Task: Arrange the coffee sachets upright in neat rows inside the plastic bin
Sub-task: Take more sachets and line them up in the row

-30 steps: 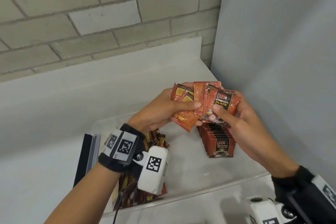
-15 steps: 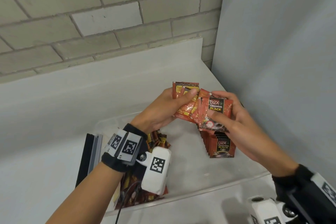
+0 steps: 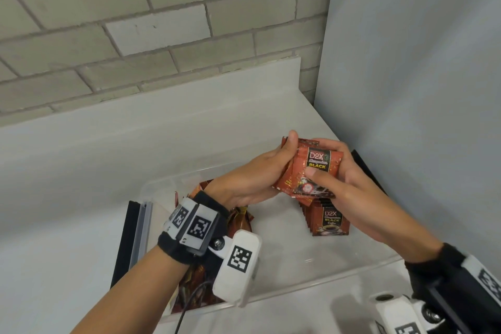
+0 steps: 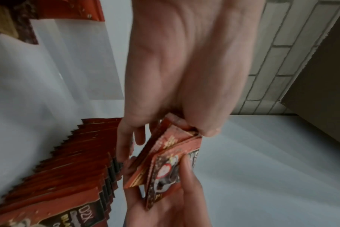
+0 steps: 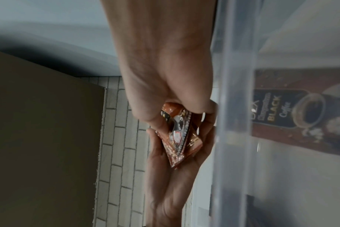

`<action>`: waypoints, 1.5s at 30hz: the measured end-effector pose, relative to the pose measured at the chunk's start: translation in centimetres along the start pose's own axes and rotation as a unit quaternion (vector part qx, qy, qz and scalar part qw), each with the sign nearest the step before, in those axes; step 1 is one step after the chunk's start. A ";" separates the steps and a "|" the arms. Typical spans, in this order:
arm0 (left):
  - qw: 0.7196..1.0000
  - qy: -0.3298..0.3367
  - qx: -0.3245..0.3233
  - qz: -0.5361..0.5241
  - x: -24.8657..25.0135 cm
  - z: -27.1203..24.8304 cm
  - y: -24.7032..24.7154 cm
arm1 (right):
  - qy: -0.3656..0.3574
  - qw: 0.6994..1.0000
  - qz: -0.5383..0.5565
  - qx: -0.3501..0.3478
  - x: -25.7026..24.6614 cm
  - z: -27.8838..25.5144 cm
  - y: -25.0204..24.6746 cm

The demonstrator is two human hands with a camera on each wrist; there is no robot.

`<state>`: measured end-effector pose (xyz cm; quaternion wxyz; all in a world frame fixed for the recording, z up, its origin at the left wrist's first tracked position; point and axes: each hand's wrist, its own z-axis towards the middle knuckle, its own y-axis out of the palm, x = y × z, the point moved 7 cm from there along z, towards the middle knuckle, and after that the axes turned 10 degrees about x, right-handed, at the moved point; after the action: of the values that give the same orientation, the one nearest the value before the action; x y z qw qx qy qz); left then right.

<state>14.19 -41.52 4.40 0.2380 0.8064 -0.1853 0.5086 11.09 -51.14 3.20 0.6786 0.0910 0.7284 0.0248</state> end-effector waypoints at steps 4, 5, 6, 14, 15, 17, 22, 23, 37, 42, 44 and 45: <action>1.000 -0.011 -0.024 -0.009 -0.8 0.3 0.6 | 0.009 1.000 0.025 -0.004 -0.1 -0.1 0.1; 1.000 -0.006 -0.023 0.002 -0.9 0.4 0.6 | 0.011 1.000 0.029 -0.004 -0.1 -0.1 0.1; 1.000 0.003 -0.022 0.018 -0.9 0.5 0.5 | 0.014 0.999 0.032 -0.002 -0.1 -0.1 0.1; 0.989 0.085 -0.020 0.120 0.5 -0.2 0.2 | 0.032 0.996 0.084 0.006 -0.4 0.0 -0.2; 0.981 0.116 0.003 0.155 1.3 -0.2 -0.4 | 0.027 0.996 0.083 0.008 -0.4 0.0 -0.3; 0.948 0.200 0.040 0.245 3.1 -0.6 -1.3 | 0.017 0.998 0.063 0.020 -0.4 0.0 -0.5; 0.840 0.320 0.001 0.439 4.4 -1.5 1.0 | 0.010 0.998 0.053 0.042 0.0 0.3 -0.9; 0.811 0.333 -0.005 0.481 3.9 -1.3 1.7 | 0.009 0.998 0.055 0.040 -0.1 0.3 -0.9; 0.823 0.396 0.036 0.407 3.9 -1.5 1.3 | 0.089 0.979 0.184 -0.023 -1.1 -0.4 0.0; 0.828 0.434 0.013 0.356 3.6 -1.7 2.3 | 0.140 0.968 0.188 -0.091 -0.8 -1.1 0.9; 0.825 0.447 0.005 0.347 3.5 -1.8 2.6 | 0.158 0.965 0.184 -0.098 -0.5 -1.2 1.0; 0.818 0.457 0.002 0.350 3.5 -1.9 2.8 | 0.159 0.966 0.180 -0.100 -0.5 -1.2 1.1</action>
<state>12.77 -42.93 8.84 0.0991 0.3630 -0.3241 0.8680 10.02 -50.04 3.93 0.5438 0.1474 0.7926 0.2331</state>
